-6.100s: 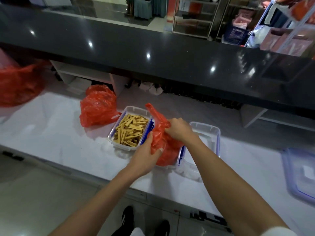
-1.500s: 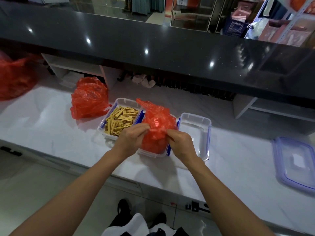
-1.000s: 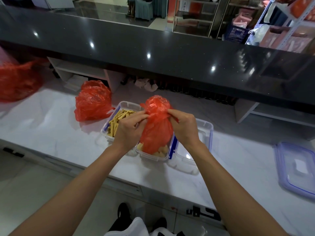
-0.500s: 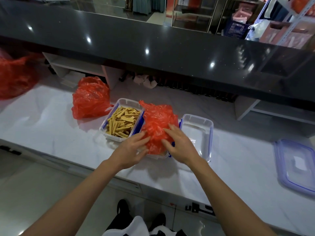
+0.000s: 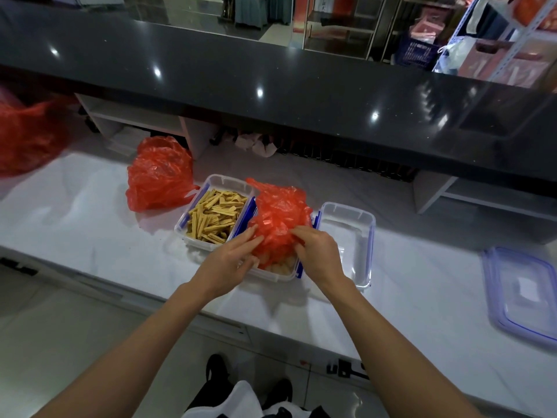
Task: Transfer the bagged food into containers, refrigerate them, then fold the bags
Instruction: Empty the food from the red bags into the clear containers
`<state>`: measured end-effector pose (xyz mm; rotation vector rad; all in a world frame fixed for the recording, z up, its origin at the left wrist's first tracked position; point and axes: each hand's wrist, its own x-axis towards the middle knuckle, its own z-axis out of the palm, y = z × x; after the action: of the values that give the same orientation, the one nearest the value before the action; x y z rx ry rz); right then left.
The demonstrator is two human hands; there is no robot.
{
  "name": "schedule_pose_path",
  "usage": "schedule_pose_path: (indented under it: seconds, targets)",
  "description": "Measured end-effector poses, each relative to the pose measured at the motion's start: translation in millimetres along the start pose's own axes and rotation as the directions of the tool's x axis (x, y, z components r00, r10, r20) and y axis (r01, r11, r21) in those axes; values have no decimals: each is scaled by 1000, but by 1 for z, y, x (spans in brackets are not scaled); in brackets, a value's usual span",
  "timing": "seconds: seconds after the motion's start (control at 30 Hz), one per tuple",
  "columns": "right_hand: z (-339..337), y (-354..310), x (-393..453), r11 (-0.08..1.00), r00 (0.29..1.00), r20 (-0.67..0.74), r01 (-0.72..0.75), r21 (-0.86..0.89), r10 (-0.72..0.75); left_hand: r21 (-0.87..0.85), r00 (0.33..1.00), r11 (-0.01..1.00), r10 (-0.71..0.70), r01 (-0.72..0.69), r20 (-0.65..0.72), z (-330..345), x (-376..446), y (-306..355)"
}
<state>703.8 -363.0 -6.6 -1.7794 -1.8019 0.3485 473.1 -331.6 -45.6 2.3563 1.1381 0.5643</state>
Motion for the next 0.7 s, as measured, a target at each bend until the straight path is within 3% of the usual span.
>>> schedule_pose_path:
  seconds: [0.2, 0.7]
  targets:
    - [-11, -10, 18, 996, 990, -142, 24, 82, -12, 9, 987, 1000, 9, -7, -163, -3, 15, 19]
    - [-25, -13, 27, 995, 987, -160, -16, 102, 32, 3, 977, 1000, 10, -9, -211, -9, 35, 18]
